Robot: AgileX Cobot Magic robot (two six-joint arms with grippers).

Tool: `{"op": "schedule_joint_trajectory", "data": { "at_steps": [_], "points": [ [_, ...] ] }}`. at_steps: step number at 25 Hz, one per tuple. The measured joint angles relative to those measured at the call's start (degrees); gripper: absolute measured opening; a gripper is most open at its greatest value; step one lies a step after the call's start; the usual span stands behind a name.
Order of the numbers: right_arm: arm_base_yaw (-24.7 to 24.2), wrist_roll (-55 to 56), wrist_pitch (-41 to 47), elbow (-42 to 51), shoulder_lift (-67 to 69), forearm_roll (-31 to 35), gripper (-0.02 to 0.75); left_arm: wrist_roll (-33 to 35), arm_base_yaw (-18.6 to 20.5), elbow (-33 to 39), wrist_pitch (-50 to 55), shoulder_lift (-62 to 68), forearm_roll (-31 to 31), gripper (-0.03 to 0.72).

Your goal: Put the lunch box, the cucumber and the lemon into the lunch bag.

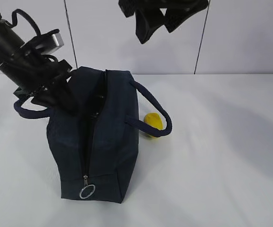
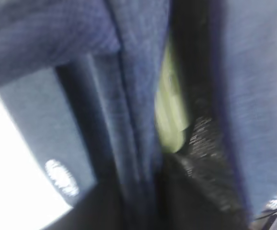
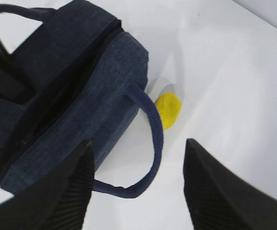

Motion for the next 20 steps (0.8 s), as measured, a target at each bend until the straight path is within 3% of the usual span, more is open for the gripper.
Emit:
{"op": "schedule_joint_trajectory", "data": {
  "at_steps": [2,4,13,20],
  "points": [
    [0.0,0.1,0.0,0.0,0.0,-0.87,0.428,0.0,0.0,0.0,0.21,0.0,1.43,0.033],
    [0.0,0.22,0.0,0.0,0.0,-1.11,0.428,-0.12,0.0,0.0,0.25,0.0,2.37,0.007],
    [0.0,0.54,0.0,0.09,2.18,-1.23,0.428,-7.39,2.85,0.0,0.74,-3.65,14.55,-0.003],
    [0.0,0.65,0.0,0.09,4.62,-1.6,0.428,-8.48,4.07,0.0,1.47,-6.15,17.33,-0.003]
  ]
}}
